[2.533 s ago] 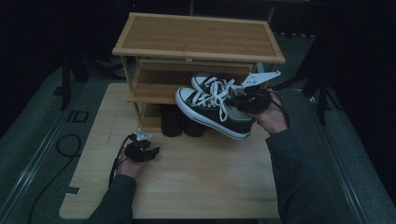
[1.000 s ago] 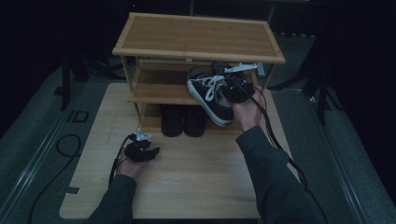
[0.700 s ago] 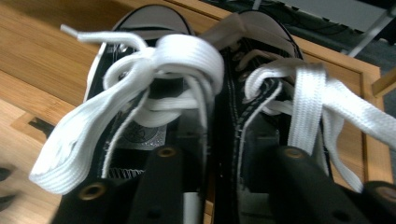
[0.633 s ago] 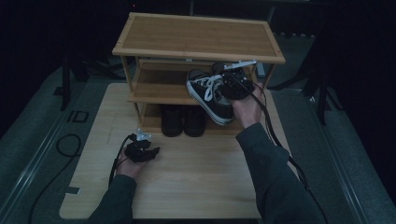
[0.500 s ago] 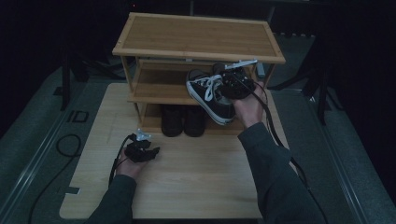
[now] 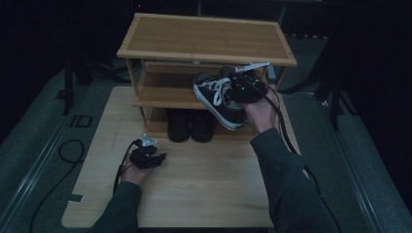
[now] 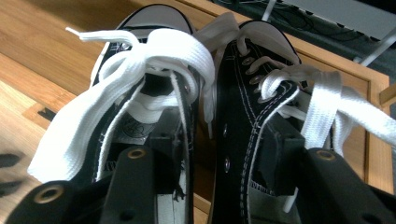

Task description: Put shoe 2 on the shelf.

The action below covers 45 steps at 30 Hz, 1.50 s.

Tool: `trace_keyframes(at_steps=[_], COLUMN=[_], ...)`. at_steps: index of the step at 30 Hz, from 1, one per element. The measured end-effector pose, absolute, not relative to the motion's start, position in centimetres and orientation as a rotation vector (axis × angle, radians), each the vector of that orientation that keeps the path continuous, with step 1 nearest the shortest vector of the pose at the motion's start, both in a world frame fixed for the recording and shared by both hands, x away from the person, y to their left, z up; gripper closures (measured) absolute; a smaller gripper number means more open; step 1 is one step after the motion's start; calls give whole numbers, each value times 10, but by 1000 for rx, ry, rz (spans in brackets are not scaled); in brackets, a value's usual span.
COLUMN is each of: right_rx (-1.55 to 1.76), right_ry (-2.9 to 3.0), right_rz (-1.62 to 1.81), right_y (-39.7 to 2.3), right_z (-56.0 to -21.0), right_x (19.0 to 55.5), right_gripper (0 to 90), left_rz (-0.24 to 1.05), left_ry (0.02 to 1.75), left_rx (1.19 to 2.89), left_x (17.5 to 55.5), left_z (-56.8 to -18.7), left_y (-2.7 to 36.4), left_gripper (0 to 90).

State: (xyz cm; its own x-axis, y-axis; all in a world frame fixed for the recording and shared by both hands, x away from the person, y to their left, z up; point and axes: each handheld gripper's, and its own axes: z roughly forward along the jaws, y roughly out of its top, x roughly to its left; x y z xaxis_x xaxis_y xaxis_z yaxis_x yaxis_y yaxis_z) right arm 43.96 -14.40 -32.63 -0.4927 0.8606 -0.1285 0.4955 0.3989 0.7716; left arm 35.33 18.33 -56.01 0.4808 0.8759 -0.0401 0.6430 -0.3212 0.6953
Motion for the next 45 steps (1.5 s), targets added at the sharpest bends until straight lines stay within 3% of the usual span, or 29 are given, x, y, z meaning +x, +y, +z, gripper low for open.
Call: trace_keyframes(at_steps=[19,32,36,41,45], right_rx=[1102,1035,990,909,797], right_ry=[2222,2235,2250,2247,2280], right_rz=[977,1043,1083,1088,1101], right_y=[-154,-169,-175,-179,-182], right_z=[-319,-315,-313,-314,-315], right_x=[439,434,431,430,429], right_gripper=[482,489,532,682,740], left_rz=[460,461,461,465,461], left_ry=[1251,1252,1252,1252,1253], left_rx=[2074,2073,2073,2071,2069], left_x=[353,353,353,353,353], left_z=[-560,-560,-560,-560,-560], left_y=[183,183,183,182,183], left_gripper=[511,510,510,510,510])
